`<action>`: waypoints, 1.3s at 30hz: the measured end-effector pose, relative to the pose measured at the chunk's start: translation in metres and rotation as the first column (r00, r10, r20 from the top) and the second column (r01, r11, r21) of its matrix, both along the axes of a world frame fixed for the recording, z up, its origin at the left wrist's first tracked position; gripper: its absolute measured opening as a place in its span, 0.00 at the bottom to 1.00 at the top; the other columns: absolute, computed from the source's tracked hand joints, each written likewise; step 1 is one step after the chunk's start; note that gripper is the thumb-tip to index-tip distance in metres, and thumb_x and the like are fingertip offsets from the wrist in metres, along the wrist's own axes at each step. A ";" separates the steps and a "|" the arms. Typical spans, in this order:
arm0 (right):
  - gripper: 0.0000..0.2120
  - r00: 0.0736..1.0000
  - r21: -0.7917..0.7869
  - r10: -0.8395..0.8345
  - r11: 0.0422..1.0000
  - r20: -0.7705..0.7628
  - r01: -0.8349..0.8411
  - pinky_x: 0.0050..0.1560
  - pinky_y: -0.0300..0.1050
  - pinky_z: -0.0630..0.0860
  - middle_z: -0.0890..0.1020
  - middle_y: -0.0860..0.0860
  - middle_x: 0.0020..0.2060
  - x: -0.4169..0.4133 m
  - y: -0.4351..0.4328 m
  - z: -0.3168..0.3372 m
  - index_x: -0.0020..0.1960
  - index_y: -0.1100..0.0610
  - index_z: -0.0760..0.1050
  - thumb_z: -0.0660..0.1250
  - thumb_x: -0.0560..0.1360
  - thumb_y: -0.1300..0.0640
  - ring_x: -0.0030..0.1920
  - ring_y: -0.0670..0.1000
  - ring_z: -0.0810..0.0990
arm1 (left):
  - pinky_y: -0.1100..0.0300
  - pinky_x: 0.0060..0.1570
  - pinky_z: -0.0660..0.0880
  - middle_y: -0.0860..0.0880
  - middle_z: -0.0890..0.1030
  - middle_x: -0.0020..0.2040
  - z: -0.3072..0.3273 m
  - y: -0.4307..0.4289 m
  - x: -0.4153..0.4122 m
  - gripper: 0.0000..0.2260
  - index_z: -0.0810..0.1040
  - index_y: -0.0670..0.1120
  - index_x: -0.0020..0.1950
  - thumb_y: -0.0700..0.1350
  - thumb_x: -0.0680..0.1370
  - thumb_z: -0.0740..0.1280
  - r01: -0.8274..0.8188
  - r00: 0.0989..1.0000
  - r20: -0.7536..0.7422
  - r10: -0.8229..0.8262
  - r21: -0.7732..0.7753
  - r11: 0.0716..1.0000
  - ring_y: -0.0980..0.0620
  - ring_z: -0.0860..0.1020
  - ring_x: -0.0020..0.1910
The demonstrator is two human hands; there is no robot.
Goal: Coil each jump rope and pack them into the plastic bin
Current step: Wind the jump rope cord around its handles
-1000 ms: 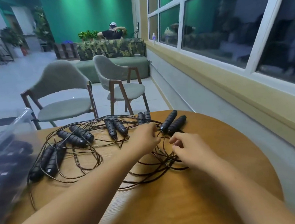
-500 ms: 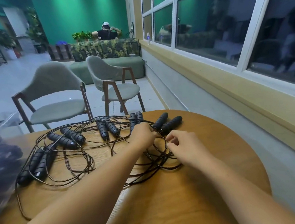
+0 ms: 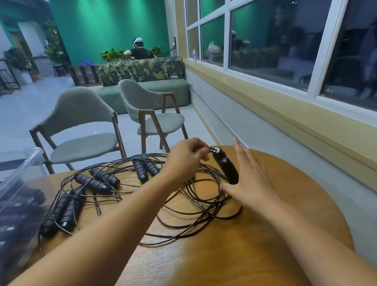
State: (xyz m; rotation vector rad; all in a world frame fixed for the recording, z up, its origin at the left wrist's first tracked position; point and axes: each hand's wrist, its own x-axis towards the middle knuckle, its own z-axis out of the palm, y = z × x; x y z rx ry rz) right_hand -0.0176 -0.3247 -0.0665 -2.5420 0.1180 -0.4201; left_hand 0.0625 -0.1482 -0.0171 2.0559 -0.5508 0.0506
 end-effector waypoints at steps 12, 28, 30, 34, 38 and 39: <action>0.16 0.972 0.288 0.227 0.928 0.062 -0.236 0.55 0.59 0.82 0.84 0.44 0.48 -0.023 0.020 0.010 0.58 0.42 0.75 0.77 0.76 0.41 0.49 0.46 0.82 | 0.69 0.38 0.74 0.53 0.85 0.43 0.046 0.060 -0.062 0.06 0.83 0.49 0.57 0.46 0.84 0.67 0.106 0.994 0.030 -0.105 -0.039 0.994 0.66 0.80 0.37; 0.19 0.875 0.101 0.445 0.896 -0.193 -0.433 0.49 0.53 0.85 0.82 0.44 0.49 -0.082 0.123 0.031 0.58 0.42 0.69 0.76 0.74 0.43 0.48 0.48 0.83 | 0.55 0.53 0.83 0.58 0.83 0.49 0.005 0.187 -0.140 0.09 0.77 0.58 0.55 0.51 0.78 0.74 0.024 0.993 0.116 -0.036 0.100 0.995 0.59 0.84 0.50; 0.19 0.871 0.041 0.452 0.890 -0.192 -0.453 0.48 0.54 0.85 0.81 0.43 0.48 -0.086 0.131 0.024 0.58 0.41 0.69 0.75 0.74 0.43 0.47 0.48 0.82 | 0.59 0.52 0.80 0.61 0.81 0.51 -0.004 0.196 -0.142 0.06 0.78 0.58 0.51 0.51 0.78 0.74 0.019 0.982 0.182 -0.052 0.177 0.984 0.59 0.81 0.52; 0.20 0.868 -0.069 0.461 0.875 -0.186 -0.480 0.47 0.51 0.84 0.79 0.41 0.48 -0.089 0.138 0.019 0.57 0.40 0.68 0.74 0.72 0.39 0.47 0.45 0.80 | 0.63 0.52 0.77 0.63 0.77 0.53 -0.017 0.208 -0.145 0.04 0.78 0.59 0.49 0.49 0.81 0.71 0.062 0.975 0.187 -0.117 0.278 0.958 0.58 0.78 0.53; 0.26 0.828 -0.065 0.515 0.840 -0.222 -0.539 0.50 0.47 0.83 0.78 0.38 0.52 -0.091 0.135 0.022 0.62 0.35 0.68 0.76 0.69 0.35 0.51 0.42 0.80 | 0.65 0.46 0.74 0.61 0.78 0.48 -0.020 0.215 -0.146 0.04 0.76 0.55 0.49 0.48 0.82 0.70 0.088 0.977 0.165 -0.135 0.267 0.960 0.57 0.77 0.49; 0.28 0.816 -0.050 0.529 0.831 -0.233 -0.553 0.50 0.47 0.83 0.78 0.38 0.52 -0.092 0.133 0.023 0.63 0.35 0.68 0.77 0.69 0.36 0.51 0.42 0.80 | 0.65 0.44 0.73 0.60 0.79 0.46 -0.020 0.216 -0.146 0.04 0.76 0.55 0.49 0.48 0.82 0.69 0.100 0.981 0.135 -0.137 0.248 0.964 0.58 0.77 0.46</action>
